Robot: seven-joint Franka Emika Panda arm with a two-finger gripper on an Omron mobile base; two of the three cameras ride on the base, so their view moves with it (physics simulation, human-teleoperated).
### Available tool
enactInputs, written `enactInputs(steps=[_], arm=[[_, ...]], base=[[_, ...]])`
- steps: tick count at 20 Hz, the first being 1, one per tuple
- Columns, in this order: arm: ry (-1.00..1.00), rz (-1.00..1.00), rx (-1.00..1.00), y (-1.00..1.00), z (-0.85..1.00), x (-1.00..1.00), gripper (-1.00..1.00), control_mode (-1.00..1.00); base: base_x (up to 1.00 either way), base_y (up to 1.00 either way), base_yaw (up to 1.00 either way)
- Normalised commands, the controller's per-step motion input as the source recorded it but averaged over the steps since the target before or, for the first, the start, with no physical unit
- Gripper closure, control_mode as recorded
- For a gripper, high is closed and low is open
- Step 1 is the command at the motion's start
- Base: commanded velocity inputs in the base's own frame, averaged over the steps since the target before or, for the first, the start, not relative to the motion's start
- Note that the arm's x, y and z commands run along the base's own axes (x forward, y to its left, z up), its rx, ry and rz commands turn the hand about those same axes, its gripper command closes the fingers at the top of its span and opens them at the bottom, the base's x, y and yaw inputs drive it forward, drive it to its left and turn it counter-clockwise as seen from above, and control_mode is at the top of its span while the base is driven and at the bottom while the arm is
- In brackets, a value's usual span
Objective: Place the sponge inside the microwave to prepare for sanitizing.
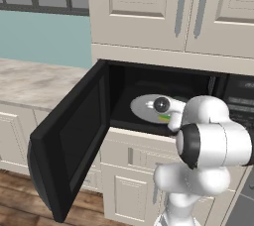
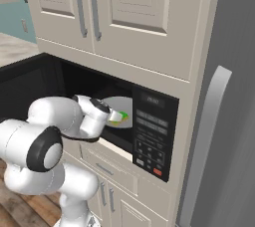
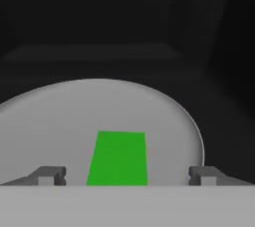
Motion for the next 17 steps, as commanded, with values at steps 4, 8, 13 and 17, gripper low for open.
enactInputs(steps=[4, 8, 13, 17], arm=[[0.00, 0.00, 0.00, 0.12, 0.47, -0.13, -1.00, -1.00], [0.00, 0.00, 0.00, 0.16, 0.29, -0.23, -1.00, -1.00], [0.00, 0.00, 0.00, 0.20, 0.32, -0.39, -1.00, -1.00], [0.00, 0.00, 0.00, 0.23, 0.20, -0.47, -1.00, -1.00]], base=[[0.00, 0.00, 0.00], [0.00, 0.00, 0.00], [0.00, 0.00, 0.00], [0.00, 0.00, 0.00]])
